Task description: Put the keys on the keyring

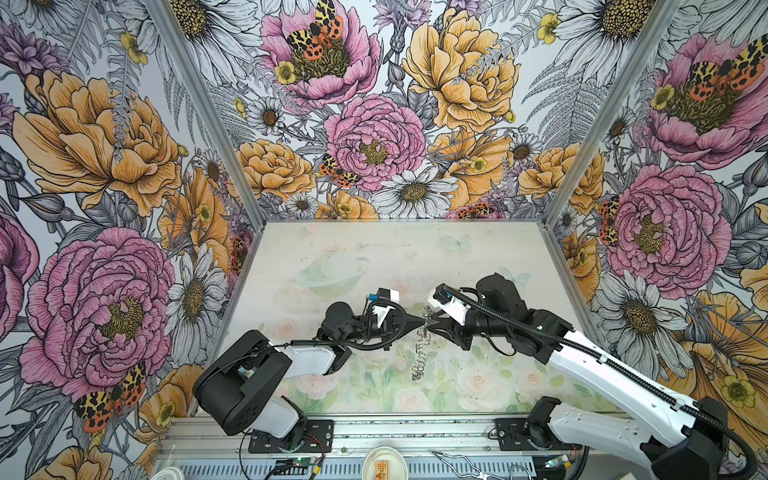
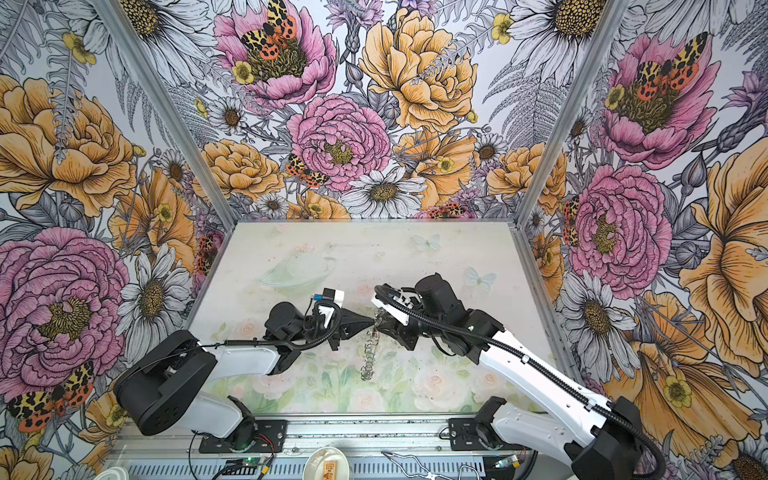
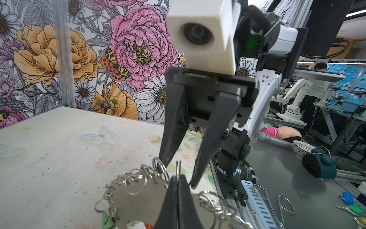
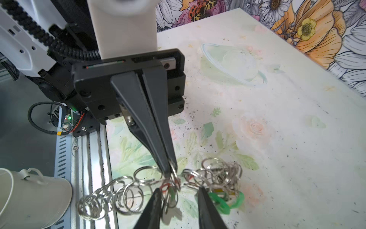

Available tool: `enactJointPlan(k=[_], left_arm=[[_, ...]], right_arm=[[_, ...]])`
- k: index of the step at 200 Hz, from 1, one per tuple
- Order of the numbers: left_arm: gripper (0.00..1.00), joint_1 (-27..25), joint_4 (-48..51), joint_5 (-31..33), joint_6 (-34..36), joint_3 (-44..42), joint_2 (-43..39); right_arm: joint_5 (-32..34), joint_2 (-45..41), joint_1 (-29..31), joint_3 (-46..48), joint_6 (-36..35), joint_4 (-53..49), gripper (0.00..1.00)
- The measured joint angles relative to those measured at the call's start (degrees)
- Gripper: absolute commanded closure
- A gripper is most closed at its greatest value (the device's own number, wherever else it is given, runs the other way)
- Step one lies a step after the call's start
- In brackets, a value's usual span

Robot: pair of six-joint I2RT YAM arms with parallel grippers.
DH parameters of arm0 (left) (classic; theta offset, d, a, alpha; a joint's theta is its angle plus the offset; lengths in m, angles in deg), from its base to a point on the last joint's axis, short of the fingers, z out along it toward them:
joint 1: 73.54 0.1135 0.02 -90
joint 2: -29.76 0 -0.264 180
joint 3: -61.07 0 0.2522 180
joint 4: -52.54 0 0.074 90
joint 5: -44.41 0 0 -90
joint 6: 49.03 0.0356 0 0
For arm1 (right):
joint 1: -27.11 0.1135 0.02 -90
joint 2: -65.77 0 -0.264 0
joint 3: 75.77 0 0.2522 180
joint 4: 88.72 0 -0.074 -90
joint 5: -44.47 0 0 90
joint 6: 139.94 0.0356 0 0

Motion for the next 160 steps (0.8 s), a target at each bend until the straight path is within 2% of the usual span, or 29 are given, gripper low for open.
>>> enactJointPlan(k=[60,160], left_arm=[[1.0,0.1,0.6,-0.4,0.0,-0.3,-1.0],[1.0,0.5,0.8,-1.9,0.0,-0.5,-1.1]], right_arm=[[-1.7,-0.6,-1.0,0.0,-1.2,1.6,0.82],[-6.9,0.7,-1.9,0.0,-1.6,1.8,0.84]])
